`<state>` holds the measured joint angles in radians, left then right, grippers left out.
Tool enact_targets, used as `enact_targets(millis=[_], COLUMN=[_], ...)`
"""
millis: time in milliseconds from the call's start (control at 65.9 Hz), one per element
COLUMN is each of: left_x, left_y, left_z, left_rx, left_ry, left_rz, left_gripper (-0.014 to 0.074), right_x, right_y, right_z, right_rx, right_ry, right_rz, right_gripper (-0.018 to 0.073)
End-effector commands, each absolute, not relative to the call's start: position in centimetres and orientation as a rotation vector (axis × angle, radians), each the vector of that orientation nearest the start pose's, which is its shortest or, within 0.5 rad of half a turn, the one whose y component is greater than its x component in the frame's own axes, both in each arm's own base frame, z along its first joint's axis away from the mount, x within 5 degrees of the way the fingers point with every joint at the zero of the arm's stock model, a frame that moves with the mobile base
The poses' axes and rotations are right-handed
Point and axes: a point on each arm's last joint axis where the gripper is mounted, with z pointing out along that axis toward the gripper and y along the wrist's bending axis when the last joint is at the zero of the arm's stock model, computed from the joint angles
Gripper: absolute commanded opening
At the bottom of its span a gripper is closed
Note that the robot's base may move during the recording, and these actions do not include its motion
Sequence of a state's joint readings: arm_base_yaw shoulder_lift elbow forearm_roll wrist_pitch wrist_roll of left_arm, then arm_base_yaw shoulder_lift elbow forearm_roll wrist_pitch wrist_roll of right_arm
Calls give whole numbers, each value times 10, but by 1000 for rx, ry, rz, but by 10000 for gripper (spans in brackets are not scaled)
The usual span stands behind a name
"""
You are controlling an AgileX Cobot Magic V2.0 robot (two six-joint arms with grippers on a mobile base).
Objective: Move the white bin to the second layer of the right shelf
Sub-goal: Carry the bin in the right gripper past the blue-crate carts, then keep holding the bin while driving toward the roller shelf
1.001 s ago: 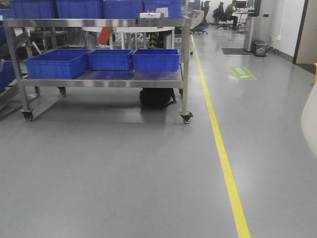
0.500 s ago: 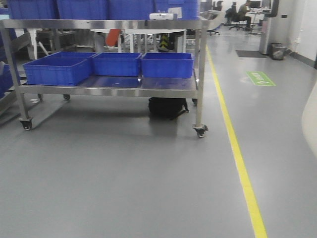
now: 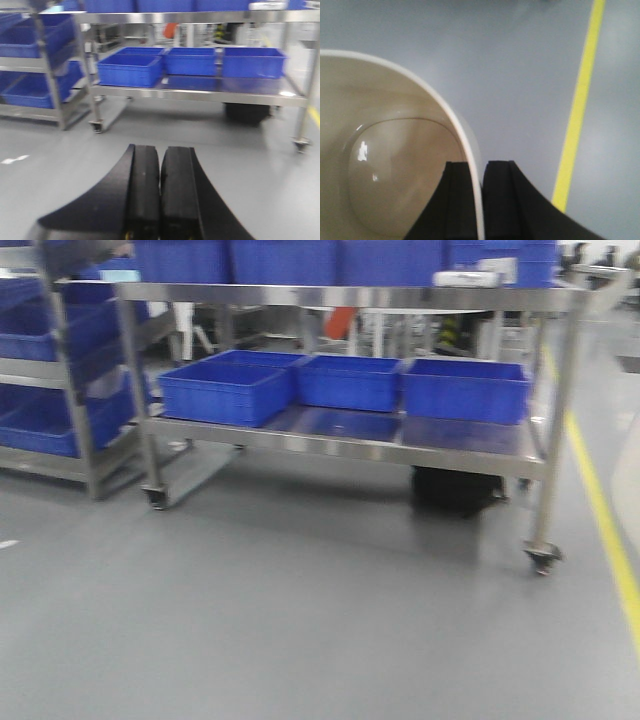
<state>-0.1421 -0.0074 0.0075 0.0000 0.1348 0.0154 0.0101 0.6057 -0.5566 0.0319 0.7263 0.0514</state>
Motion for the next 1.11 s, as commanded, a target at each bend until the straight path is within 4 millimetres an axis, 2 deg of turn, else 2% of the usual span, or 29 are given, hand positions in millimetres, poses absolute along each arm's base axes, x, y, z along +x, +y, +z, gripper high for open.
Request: enact_targets(millis=[0,1092], left_x=[56,56], left_y=[-8,-8], left_z=[195,195], left_rx=[123,123], left_ry=[1549,1549], left_rz=[-105,-105], left_gripper=[85,85], right_x=[114,114], right_y=[3,3], right_z=[304,303], right_rx=[59,59], right_ry=[2158,2161], right_rz=[69,69], right_gripper=[46,46])
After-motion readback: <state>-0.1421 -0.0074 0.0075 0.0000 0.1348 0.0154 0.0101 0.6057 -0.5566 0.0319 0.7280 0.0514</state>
